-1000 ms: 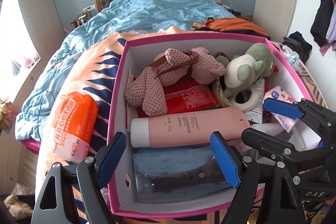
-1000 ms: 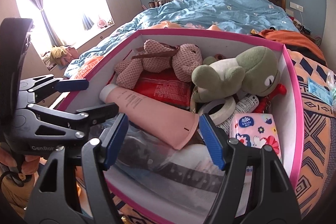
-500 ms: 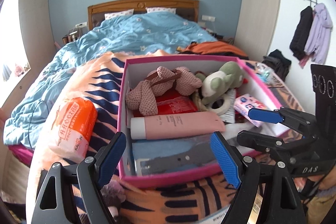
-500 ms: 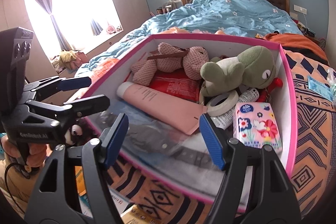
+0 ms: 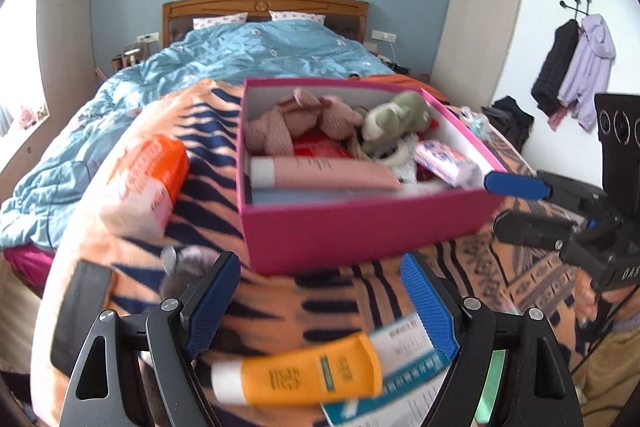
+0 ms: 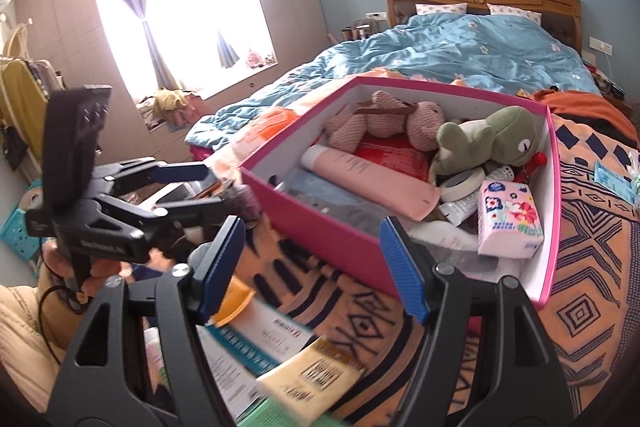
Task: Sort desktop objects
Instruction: 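Move the right gripper back over the toiletries on the bedspread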
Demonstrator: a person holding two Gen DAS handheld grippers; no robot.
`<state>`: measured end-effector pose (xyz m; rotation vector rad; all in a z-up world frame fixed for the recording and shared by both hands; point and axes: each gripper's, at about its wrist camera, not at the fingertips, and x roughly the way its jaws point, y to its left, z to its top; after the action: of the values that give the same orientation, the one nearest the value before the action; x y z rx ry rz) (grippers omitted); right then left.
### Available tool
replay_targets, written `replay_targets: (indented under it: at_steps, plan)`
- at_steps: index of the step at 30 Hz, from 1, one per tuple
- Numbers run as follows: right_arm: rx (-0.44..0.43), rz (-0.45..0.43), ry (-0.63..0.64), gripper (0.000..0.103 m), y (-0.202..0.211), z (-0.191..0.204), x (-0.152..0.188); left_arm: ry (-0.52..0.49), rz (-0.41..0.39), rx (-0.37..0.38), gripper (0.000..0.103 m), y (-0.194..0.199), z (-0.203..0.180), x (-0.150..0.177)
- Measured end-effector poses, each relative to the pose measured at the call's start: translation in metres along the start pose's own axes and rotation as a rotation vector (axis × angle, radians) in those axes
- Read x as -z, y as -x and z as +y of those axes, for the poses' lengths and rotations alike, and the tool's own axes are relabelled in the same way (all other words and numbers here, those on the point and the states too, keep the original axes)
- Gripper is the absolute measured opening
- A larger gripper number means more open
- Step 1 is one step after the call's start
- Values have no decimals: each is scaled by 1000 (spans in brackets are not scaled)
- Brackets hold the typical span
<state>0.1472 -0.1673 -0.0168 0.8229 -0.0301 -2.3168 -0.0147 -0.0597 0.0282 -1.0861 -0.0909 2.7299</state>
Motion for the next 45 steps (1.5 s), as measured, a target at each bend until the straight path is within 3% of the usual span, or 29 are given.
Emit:
replay_targets:
  at_steps: [7,23,41,45]
  plan:
    - [-48,29,7,72,17,20,28,-28,20,20,84,12,-12,31]
    - [-251,224,-33,72,3,92,127,10,80,26,84,40,-16,105]
    - [-33,301,25,67,17,94,154,17,157,57,84,46,-21,144]
    - [-94,347,20,67,12,101,159,31,177,58,84,41,-19,146]
